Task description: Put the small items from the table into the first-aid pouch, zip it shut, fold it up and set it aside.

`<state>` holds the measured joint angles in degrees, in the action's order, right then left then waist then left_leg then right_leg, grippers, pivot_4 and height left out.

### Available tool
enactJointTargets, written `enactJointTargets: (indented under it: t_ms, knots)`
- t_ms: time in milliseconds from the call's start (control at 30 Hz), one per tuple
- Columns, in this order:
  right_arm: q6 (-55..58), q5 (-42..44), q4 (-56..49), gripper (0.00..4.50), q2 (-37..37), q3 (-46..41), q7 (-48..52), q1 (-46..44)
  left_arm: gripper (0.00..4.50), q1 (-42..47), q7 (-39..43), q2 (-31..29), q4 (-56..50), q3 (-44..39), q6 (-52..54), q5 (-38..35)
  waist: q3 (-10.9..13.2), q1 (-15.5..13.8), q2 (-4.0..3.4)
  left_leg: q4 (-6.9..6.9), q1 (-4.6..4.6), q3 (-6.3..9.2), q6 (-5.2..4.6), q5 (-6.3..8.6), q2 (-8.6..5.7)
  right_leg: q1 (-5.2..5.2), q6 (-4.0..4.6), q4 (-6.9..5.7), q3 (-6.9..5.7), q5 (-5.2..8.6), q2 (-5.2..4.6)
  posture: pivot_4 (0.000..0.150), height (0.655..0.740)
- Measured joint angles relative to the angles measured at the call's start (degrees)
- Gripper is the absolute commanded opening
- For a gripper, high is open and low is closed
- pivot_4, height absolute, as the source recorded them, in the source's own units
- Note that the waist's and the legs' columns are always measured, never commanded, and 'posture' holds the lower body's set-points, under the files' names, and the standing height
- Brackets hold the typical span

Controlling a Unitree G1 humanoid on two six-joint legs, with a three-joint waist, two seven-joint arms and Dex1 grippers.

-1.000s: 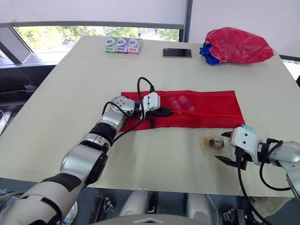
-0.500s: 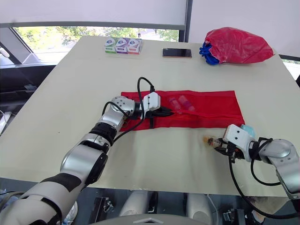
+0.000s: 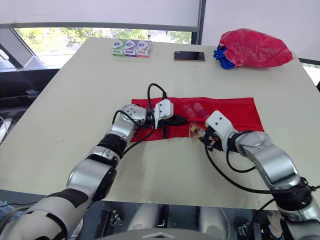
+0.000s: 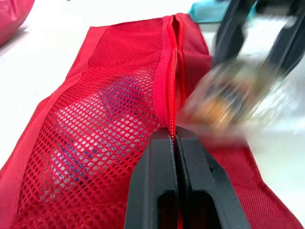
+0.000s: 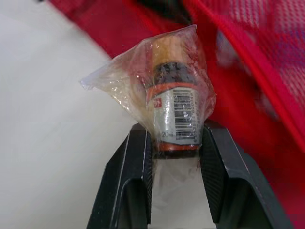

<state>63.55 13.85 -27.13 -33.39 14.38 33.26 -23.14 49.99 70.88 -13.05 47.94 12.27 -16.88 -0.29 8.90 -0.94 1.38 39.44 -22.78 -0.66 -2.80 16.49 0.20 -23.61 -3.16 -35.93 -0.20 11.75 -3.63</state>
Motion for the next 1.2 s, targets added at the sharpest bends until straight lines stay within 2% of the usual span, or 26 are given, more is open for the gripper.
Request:
enactJointTargets:
  t_ms: [400,600,833,867,967,1000,1033,1067,1200]
  knots:
    - [7.42,-2.07,3.49,0.85,12.05,-2.96,-12.54,-2.39,0.0,-4.93,1.59,1.29,-9.77,1.76,4.73,-0.57,-0.04,0.31,-0.07,-0.03,0.05,0.02,0.0,0.0,0.0,0.0,0.0,-0.05,-0.02,0.0,0.04,0.15,0.74]
    - [7.91,-2.56,6.27,0.85,22.87,-8.56,-19.52,-2.4,0.0,-5.65,1.55,1.29,-12.49,1.66,6.61,-1.64,-0.05,0.31,-0.09,-0.03,0.07,0.02,0.01,-0.01,0.0,0.0,0.0,-0.1,-0.02,0.0,0.05,0.15,0.74]
    - [8.31,-2.62,7.44,0.85,30.04,-13.15,-23.83,-1.64,0.0,-5.84,1.42,1.12,-13.2,1.52,7.08,-2.14,-0.06,0.35,-0.11,-0.05,0.07,0.02,0.01,-0.01,-0.01,0.0,0.0,-0.09,-0.02,0.0,0.05,0.15,0.74]
    - [8.31,-2.55,7.49,1.35,30.88,-13.9,-24.2,-1.51,0.0,-5.83,1.37,1.09,-13.2,1.48,7.09,-2.16,-0.06,0.37,-0.11,-0.05,0.08,0.02,0.01,-0.01,-0.01,0.0,0.0,-0.09,-0.02,0.0,0.05,0.15,0.74]
    - [8.21,-2.44,7.69,2.4,31.56,-15.23,-24.82,-1.25,0.0,-5.82,1.37,0.96,-13.21,1.44,7.07,-2.24,-0.06,0.34,-0.12,-0.05,0.09,0.02,0.01,-0.01,-0.01,0.0,0.0,-0.1,-0.02,0.0,0.05,0.15,0.74]
    - [7.88,-2.42,7.69,2.94,31.52,-15.56,-24.82,-1.08,0.0,-5.81,1.37,0.9,-13.2,1.43,7.01,-2.25,-0.07,0.34,-0.12,-0.05,0.09,0.02,0.01,-0.01,-0.01,0.0,0.0,-0.09,-0.01,0.0,0.05,0.15,0.74]
    - [7.45,-2.33,7.64,3.15,31.4,-15.84,-24.72,-0.81,0.0,-5.71,1.4,0.84,-13.19,1.42,6.9,-2.26,-0.07,0.35,-0.12,-0.05,0.09,0.02,0.01,-0.01,-0.01,0.0,0.0,-0.09,-0.01,0.0,0.04,0.15,0.74]
    - [7.31,-2.3,7.6,3.6,31.33,-15.94,-24.69,-0.72,0.0,-5.65,1.46,0.76,-13.18,1.41,6.83,-2.26,-0.07,0.35,-0.13,-0.05,0.09,0.01,0.01,-0.01,-0.02,0.0,0.0,-0.09,-0.02,0.0,0.05,0.15,0.74]
    - [7.59,-0.37,4.29,3.6,25.72,-15.07,-20.96,1.84,0.0,-4.79,1.66,0.52,-10.75,1.78,6.14,-2.05,-0.08,0.32,-0.16,-0.06,0.08,0.01,0.0,0.0,-0.02,0.01,0.0,-0.05,-0.01,0.0,0.04,0.15,0.74]
